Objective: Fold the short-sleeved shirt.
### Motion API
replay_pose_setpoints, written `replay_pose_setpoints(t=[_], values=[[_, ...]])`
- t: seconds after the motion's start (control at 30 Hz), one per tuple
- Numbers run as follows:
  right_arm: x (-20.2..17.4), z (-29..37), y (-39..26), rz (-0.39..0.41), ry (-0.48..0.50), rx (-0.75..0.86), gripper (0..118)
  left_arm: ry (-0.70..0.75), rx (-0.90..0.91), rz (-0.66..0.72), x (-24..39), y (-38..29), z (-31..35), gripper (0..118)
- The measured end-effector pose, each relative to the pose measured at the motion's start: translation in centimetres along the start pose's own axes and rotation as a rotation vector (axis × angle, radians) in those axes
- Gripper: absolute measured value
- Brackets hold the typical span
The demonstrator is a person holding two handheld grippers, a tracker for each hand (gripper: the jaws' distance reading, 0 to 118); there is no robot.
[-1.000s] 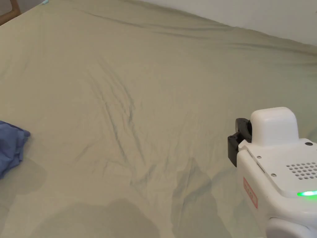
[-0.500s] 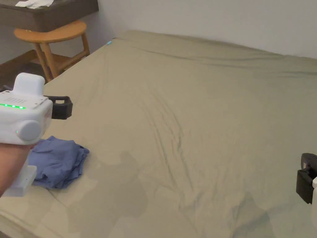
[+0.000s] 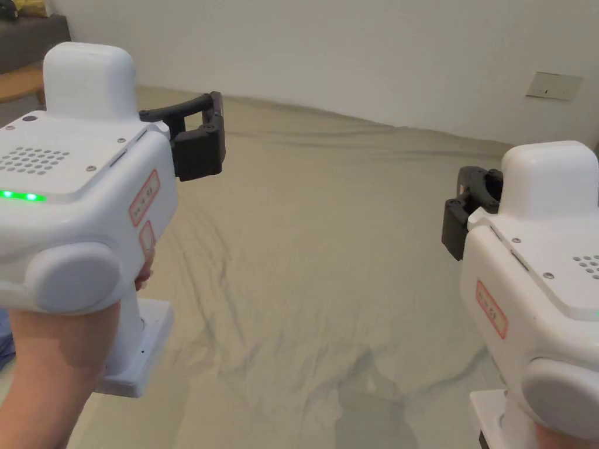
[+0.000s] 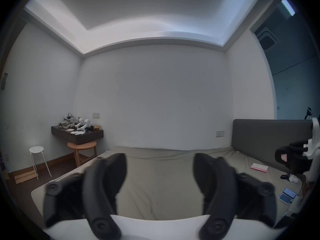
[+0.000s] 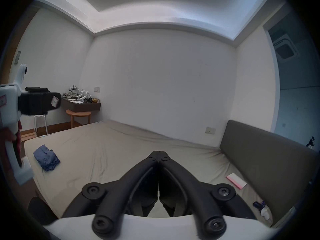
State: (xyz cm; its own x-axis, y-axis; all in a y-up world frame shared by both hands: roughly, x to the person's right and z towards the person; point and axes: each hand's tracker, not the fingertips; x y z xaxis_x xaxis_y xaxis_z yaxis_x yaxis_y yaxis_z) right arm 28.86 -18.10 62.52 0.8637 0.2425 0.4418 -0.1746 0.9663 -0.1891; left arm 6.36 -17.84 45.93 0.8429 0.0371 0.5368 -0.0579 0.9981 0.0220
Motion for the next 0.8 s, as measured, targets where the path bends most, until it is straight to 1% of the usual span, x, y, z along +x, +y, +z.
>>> replay_pose_setpoints(t=[0.07, 0.13, 0.23, 0.3, 0.4, 0.47, 0.5, 0.53, 0.57, 0.63, 0.7, 0.8], values=[[0.6, 0.8, 0.0, 0.005, -0.015, 0.015, 2, -0.024, 0.004, -0.013, 2.3, -0.3, 0.8, 42], [1.1, 1.6, -0.2, 0.009, -0.023, 0.024, 2, -0.039, -0.011, -0.03, 4.2, -1.0, 1.0, 1], [1.3, 2.7, -0.7, 0.01, -0.043, 0.039, 2, -0.045, -0.018, -0.086, 6.6, -2.0, 1.6, 0], [1.3, 3.2, -1.3, 0.011, -0.053, 0.041, 2, -0.096, -0.041, -0.13, 7.8, -3.0, 1.9, 0], [1.4, 3.5, -2.2, 0.014, -0.066, 0.028, 2, -0.066, -0.042, -0.218, 9.4, -4.5, 2.5, 0], [1.4, 3.5, -2.8, 0.004, -0.072, 0.019, 2, -0.059, -0.031, -0.217, 9.5, -5.1, 3.1, 0], [1.4, 3.5, -3.1, -0.004, -0.07, 0.009, 2, -0.081, 0.006, -0.176, 9.4, -5.2, 3.8, 0], [1.4, 3.7, -3.4, -0.014, -0.065, 0.005, 2, -0.071, 0.031, -0.143, 9.2, -5.4, 4.5, 0], [1.3, 3.8, -3.8, -0.021, -0.057, 0.008, 2, -0.042, 0.026, -0.146, 9.2, -5.4, 4.8, 0], [0.8, 3.9, -4.2, -0.01, -0.057, 0.011, 3, -0.025, 0.016, -0.169, 9.0, -5.4, 4.8, 0], [0.4, 3.6, -4.3, 0.022, -0.059, 0.002, 2, -0.015, 0.008, -0.178, 8.7, -5.6, 4.6, 0], [0.2, 3.5, -4.1, 0.027, -0.055, 0.005, 2, -0.002, 0.0, -0.161, 8.3, -5.6, 4.4, 0]])
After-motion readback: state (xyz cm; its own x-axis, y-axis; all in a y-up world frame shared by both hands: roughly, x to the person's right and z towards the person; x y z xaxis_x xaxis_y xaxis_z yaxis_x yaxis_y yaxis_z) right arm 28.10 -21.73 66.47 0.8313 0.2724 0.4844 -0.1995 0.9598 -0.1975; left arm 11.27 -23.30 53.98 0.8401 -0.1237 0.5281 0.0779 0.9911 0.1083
